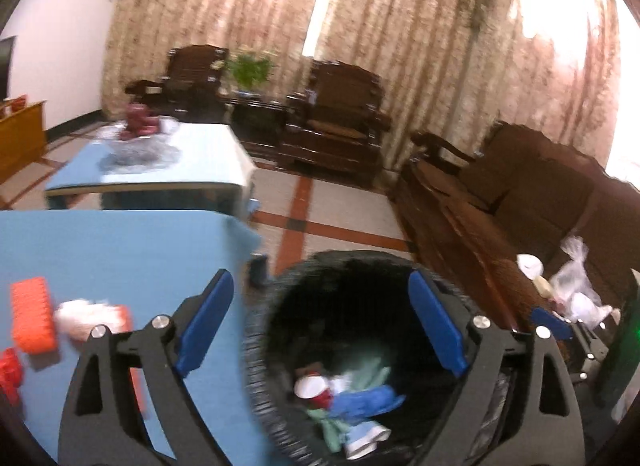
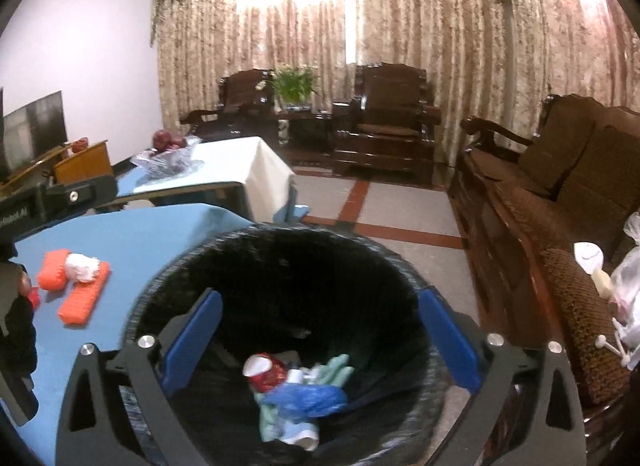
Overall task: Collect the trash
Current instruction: 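Carry tube and blue bag over the bin while opening both tools to drop them, then grasp the red plastic bag with the left tool while the right tool grasps the white tissue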
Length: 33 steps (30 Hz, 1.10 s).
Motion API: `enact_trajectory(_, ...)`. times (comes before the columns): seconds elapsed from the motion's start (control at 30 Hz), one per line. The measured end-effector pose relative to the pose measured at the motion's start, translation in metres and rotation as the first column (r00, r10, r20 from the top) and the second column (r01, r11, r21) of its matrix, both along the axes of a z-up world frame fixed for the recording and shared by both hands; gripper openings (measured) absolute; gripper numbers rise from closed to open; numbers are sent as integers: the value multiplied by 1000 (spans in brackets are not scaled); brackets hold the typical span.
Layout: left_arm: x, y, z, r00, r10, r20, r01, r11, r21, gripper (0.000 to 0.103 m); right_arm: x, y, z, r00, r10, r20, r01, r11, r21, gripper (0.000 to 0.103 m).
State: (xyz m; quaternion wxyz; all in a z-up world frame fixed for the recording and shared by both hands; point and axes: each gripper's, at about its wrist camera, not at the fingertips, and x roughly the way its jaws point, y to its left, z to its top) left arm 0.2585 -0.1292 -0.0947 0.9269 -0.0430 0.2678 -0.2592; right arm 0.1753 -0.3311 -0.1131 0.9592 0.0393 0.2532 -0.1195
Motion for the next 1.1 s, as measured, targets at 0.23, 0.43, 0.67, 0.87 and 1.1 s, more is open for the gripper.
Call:
enact_trajectory(0.23, -22, 91, 9, 983, 182, 33, -184, 982, 48, 88, 12, 67, 13, 992, 121, 41, -122, 992, 33, 97)
enact_trajectory(0.43, -39, 163, 11, 949, 306, 78, -314, 942, 116, 88, 34, 136, 14, 971, 235, 42, -237, 971, 42, 97)
enact_trajectory(0.67, -43, 238, -6, 907, 417, 63, -422, 889, 178, 88, 54, 190, 1, 953, 303, 32, -304, 951, 57, 97)
enact_trajectory(0.87, -30, 283, -38, 877, 481, -9, -467, 855, 226, 88, 71, 224, -19, 940, 340, -11, -339, 939, 64, 97)
enact_trajectory(1.1, -4, 311, -77, 843, 522, -130, -483, 840, 245, 88, 87, 245, -37, 927, 372, -52, -369, 928, 55, 97)
